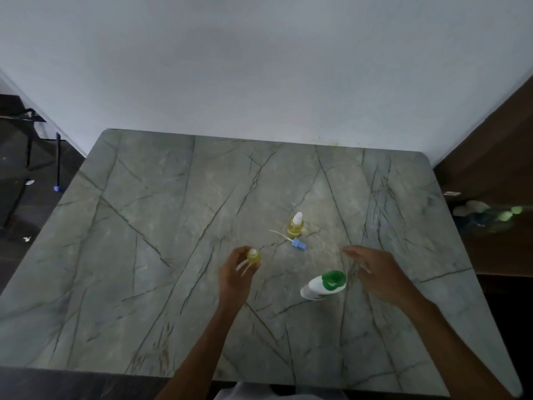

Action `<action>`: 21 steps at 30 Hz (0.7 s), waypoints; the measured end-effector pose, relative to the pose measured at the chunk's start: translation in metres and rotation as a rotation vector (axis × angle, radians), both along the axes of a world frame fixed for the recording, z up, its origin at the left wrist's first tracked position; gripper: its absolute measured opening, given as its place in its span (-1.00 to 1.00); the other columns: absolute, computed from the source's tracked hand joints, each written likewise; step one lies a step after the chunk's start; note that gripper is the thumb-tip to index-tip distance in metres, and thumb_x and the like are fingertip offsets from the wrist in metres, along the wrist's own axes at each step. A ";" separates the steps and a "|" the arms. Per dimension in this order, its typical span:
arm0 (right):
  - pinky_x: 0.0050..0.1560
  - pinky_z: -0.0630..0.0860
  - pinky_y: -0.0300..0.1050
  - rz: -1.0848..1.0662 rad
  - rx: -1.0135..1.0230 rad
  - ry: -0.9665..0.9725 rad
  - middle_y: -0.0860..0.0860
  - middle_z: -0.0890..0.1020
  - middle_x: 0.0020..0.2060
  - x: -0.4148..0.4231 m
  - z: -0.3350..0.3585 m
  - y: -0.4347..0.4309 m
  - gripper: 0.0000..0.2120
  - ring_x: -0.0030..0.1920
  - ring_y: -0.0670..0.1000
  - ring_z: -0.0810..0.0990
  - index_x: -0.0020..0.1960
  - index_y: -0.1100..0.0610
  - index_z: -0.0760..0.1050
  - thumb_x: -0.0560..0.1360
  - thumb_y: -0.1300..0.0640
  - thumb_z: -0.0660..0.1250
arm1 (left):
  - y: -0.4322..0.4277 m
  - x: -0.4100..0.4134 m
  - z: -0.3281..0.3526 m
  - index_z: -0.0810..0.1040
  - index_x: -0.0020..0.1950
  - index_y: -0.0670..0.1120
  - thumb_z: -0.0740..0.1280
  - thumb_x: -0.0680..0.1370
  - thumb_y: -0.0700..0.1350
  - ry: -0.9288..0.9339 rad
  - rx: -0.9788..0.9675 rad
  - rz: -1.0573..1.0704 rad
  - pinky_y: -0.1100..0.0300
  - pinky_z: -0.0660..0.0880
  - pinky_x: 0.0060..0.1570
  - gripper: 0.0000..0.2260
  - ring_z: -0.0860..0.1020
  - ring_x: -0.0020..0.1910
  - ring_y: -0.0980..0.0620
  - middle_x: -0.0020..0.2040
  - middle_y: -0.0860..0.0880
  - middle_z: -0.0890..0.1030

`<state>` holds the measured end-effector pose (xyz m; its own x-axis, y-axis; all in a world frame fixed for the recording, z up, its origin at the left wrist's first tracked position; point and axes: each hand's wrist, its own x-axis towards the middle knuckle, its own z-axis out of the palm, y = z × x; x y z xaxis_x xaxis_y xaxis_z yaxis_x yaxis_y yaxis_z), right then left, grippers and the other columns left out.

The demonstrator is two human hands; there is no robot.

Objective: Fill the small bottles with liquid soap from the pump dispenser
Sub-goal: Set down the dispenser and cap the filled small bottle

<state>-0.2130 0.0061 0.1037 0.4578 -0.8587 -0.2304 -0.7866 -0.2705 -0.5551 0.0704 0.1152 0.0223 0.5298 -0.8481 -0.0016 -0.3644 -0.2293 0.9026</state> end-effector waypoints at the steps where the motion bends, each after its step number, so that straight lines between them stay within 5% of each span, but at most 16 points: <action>1: 0.10 0.34 -0.56 -0.011 -0.013 -0.003 0.06 0.63 0.16 0.007 0.003 -0.008 -0.55 0.15 -0.04 0.61 0.27 0.20 0.55 0.43 0.49 0.27 | -0.001 0.004 -0.003 0.58 0.05 -0.05 0.49 0.45 -0.20 0.004 0.004 -0.011 0.29 0.57 -0.11 -0.78 0.62 -0.09 0.21 -0.08 0.12 0.66; 5: -0.12 0.39 -0.61 0.087 -0.010 0.058 0.05 0.69 0.02 0.052 0.002 -0.038 -0.70 -0.15 -0.28 0.59 0.17 0.17 0.61 0.46 0.35 0.36 | -0.005 0.017 -0.013 0.58 0.07 0.00 0.51 0.44 -0.15 0.012 0.018 -0.078 0.20 0.61 -0.08 -0.76 0.62 -0.07 0.21 -0.07 0.13 0.65; 10: 0.08 0.57 -0.06 0.269 0.057 0.353 0.12 0.62 0.12 0.112 -0.015 -0.064 -0.62 0.03 0.07 0.63 0.30 0.11 0.52 0.49 0.20 0.37 | -0.006 0.030 -0.021 0.57 0.10 -0.01 0.51 0.44 -0.17 0.046 0.024 -0.135 0.18 0.62 -0.05 -0.73 0.63 -0.04 0.21 -0.04 0.12 0.66; 17: 0.13 0.52 -0.10 0.335 0.184 0.686 0.11 0.50 0.21 0.112 -0.024 -0.084 -0.59 0.13 0.06 0.56 0.24 0.06 0.52 0.47 0.38 0.34 | -0.006 0.041 -0.021 0.58 0.08 -0.01 0.51 0.44 -0.17 0.073 0.027 -0.169 0.31 0.59 -0.12 -0.74 0.63 -0.09 0.25 -0.08 0.14 0.66; 21: 0.18 0.50 -0.10 0.233 0.484 0.678 0.02 0.45 0.30 0.050 -0.020 -0.076 -0.44 0.24 0.10 0.51 0.41 -0.04 0.37 0.47 0.28 0.37 | -0.007 0.045 -0.020 0.58 0.09 -0.01 0.51 0.44 -0.15 0.079 0.047 -0.170 0.36 0.57 -0.11 -0.74 0.62 -0.09 0.26 -0.08 0.15 0.65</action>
